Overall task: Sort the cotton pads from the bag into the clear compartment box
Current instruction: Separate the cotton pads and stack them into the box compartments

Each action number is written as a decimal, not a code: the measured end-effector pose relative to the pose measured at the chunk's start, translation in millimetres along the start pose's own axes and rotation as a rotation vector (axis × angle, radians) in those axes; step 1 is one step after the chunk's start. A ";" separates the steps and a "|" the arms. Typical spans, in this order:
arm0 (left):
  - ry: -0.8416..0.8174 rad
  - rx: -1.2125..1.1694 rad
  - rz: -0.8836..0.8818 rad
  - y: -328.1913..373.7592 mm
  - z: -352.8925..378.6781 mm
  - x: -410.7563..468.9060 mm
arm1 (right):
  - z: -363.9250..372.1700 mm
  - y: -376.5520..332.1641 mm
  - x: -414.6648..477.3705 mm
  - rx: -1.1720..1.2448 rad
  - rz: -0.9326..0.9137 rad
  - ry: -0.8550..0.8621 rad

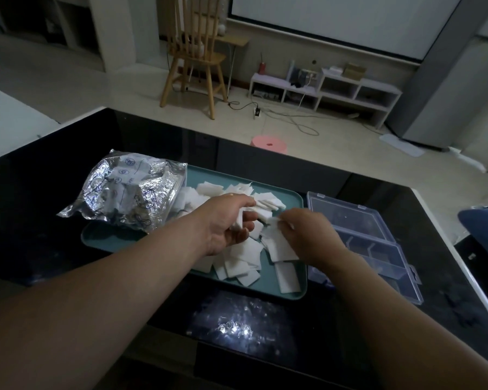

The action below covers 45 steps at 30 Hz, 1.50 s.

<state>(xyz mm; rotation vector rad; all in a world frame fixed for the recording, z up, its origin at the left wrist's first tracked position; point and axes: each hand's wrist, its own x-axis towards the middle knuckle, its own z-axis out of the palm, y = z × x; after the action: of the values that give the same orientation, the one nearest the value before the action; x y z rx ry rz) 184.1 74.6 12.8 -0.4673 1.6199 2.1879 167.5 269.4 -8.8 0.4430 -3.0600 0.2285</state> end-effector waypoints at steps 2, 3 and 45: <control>-0.022 0.050 0.055 -1.3 2.9 -0.7 | -11.5 2.1 0.2 0.167 0.069 0.131; -0.039 0.080 0.095 -2.6 5.6 -1.3 | -18.8 1.8 -1.2 0.272 0.100 0.180; -0.315 -0.071 0.041 -12.7 38.6 -24.7 | -39.8 -18.3 -63.3 0.490 -0.072 0.287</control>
<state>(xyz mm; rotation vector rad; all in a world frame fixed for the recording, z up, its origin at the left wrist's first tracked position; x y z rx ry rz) 210.2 112.4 24.8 -0.1000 1.3981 2.2213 234.1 275.7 29.2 0.4854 -2.6790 0.9560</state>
